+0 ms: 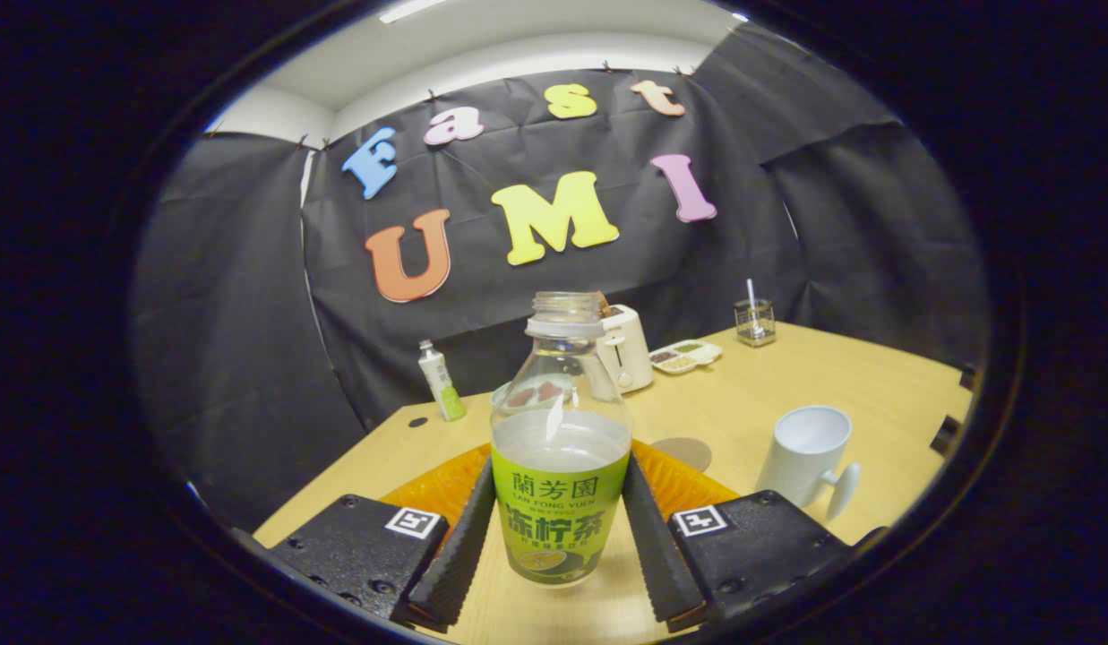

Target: Take the bottle from table, then pour the juice into the cup, finally place the bottle on the coaster

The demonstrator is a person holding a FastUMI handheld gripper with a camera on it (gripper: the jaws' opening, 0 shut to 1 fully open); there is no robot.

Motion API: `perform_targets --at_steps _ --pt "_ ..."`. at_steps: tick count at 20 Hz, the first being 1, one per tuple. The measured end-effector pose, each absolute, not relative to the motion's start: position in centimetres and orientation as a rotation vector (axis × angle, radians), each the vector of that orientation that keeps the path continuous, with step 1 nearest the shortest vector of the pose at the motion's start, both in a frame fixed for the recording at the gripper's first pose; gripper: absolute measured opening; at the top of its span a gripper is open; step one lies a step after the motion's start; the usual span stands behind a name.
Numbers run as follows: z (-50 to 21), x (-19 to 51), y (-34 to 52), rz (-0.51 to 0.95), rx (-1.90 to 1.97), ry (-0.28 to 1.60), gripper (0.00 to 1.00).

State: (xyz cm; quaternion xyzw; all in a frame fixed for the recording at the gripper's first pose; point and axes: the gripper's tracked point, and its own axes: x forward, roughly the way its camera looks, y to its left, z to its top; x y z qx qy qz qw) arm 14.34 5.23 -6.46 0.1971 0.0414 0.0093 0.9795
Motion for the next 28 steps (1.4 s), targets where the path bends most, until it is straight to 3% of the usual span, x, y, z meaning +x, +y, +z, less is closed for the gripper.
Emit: perform_targets --at_steps 5,28 --pt "-6.8 14.2 6.6 0.184 0.73 0.097 0.79" --pt "-1.6 12.2 0.3 0.33 1.698 -0.022 0.78"
